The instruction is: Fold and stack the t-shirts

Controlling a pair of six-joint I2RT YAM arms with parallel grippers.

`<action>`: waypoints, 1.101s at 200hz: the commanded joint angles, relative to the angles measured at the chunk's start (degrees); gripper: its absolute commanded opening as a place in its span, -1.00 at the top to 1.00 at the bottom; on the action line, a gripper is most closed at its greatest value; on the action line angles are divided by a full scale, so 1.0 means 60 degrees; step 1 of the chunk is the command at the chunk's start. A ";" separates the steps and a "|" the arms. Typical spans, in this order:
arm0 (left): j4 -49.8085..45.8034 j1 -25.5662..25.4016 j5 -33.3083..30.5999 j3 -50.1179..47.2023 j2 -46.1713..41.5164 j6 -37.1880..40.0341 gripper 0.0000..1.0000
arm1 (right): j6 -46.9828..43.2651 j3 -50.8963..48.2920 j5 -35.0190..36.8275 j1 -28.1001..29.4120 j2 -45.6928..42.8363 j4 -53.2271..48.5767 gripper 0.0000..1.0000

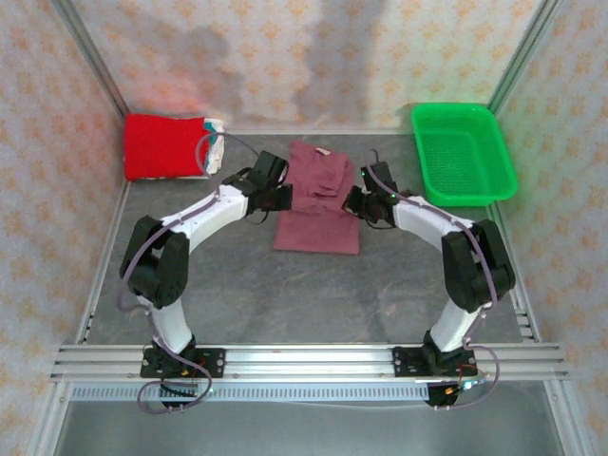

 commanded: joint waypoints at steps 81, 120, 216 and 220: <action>0.0486 0.0489 -0.1686 0.1188 -0.0001 -0.0236 -0.03 | -0.0896 0.1561 -0.1416 -0.0688 0.0090 -0.0390 0.27; 0.1897 -0.0451 -0.0626 -0.1448 -0.1014 -0.0350 0.17 | -0.0427 -0.1007 -0.2601 0.0117 -0.1200 0.1199 0.68; 0.3092 -0.0627 -0.0325 -0.3436 0.0028 -0.0602 0.28 | 0.0293 -0.2653 -0.2321 0.0288 0.0522 0.2678 0.73; 0.3081 -0.0621 -0.0369 -0.3573 -0.0024 -0.0610 0.28 | 0.0279 -0.2713 -0.2262 0.0288 0.0511 0.2655 0.73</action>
